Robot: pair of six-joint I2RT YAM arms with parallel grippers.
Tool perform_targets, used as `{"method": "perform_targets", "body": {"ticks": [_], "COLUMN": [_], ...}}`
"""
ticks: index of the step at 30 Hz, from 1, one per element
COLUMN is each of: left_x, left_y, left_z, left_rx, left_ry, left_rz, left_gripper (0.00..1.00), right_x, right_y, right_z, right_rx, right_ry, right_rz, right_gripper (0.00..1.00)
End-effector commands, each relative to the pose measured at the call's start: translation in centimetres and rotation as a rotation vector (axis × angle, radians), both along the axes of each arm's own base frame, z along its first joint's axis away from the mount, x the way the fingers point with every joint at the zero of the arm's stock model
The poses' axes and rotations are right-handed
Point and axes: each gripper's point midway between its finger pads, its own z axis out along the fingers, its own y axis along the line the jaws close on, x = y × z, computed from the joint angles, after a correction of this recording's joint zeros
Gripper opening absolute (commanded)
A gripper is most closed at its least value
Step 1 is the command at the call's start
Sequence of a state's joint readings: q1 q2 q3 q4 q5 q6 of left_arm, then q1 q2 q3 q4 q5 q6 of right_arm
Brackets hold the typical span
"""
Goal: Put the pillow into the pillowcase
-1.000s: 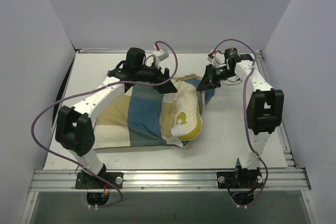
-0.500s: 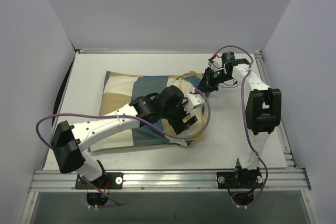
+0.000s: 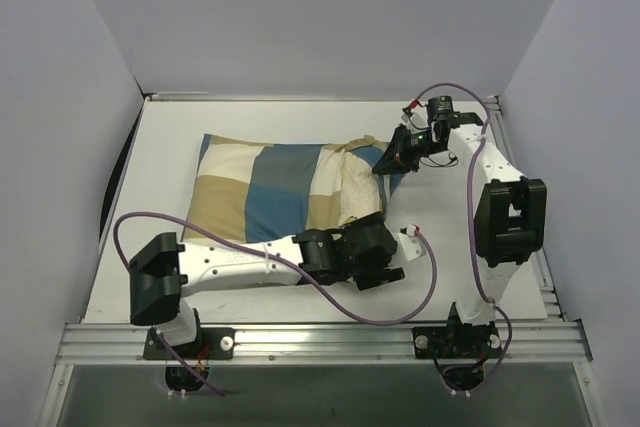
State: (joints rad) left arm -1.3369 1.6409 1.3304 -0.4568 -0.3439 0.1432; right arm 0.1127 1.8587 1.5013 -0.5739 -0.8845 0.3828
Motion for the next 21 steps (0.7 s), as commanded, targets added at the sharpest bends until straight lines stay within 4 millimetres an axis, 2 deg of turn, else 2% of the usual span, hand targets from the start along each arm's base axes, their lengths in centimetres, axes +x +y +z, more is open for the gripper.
{"method": "perform_targets", "body": {"ticks": [1, 5, 6, 8, 9, 10, 11, 12, 13, 14, 15, 16, 17, 19, 20, 21], "left_x": [2.8, 5.8, 6.2, 8.5, 8.6, 8.4, 9.8, 9.8, 8.3, 8.8, 8.6, 7.5, 8.5, 9.1, 9.0, 9.9], "left_y": [-1.2, -0.5, -0.5, 0.5, 0.4, 0.5, 1.3, 1.5, 0.8, 1.6, 1.5, 1.0, 1.8, 1.9, 1.9, 3.1], "left_z": [-0.4, -1.2, -1.5, -1.0, -1.1, -0.3, 0.3, 0.7, 1.9, 2.0, 2.5, 3.0, 3.2, 2.8, 3.1, 2.0], "left_rx": [0.041, 0.081, 0.081, 0.060, 0.033, -0.009, -0.049, -0.080, -0.155, -0.187, -0.234, -0.293, -0.332, -0.405, -0.449, -0.476], "left_ry": [-0.142, -0.146, -0.122, -0.069, -0.001, 0.070, 0.116, 0.160, 0.267, 0.325, 0.382, 0.503, 0.566, 0.689, 0.753, 0.795], "left_rz": [0.067, 0.148, 0.150, 0.225, 0.221, 0.222, 0.244, 0.231, 0.143, 0.139, 0.108, 0.065, 0.084, 0.121, 0.097, 0.140], "left_gripper": [0.98, 0.97, 0.98, 0.97, 0.98, 0.90, 0.83, 0.72, 0.59, 0.31, 0.21, 0.07, 0.00, 0.00, 0.00, 0.00], "right_x": [-0.9, -1.1, -1.2, -1.3, -1.3, -1.3, -1.4, -1.3, -1.3, -1.1, -0.9, -0.9, -0.7, -0.8, -1.0, -0.9], "right_y": [0.3, 0.2, 0.4, 0.5, 0.5, 0.4, 0.5, 0.4, 0.4, 0.5, 0.7, 0.7, 0.1, -1.5, -2.5, -4.1], "right_z": [1.8, 1.9, 2.1, 2.1, 2.0, 2.1, 2.0, 2.0, 2.0, 2.2, 2.4, 2.8, 3.3, 3.4, 3.4, 3.2], "right_rx": [0.023, 0.022, 0.031, 0.040, 0.040, 0.041, 0.039, 0.036, 0.037, 0.045, 0.054, 0.066, 0.062, 0.036, 0.011, -0.001], "right_ry": [-0.015, -0.025, -0.025, -0.023, -0.022, -0.025, -0.026, -0.035, -0.037, -0.044, -0.047, -0.057, -0.045, -0.049, -0.052, -0.045], "right_rz": [0.002, 0.003, 0.010, 0.017, 0.019, 0.021, 0.025, 0.030, 0.031, 0.037, 0.045, 0.062, 0.057, 0.043, 0.020, -0.018], "right_gripper": [0.00, 0.00, 0.00, 0.00, 0.00, 0.00, 0.00, 0.00, 0.00, 0.00, 0.00, 0.00, 0.18, 0.45, 0.63, 0.69]}}
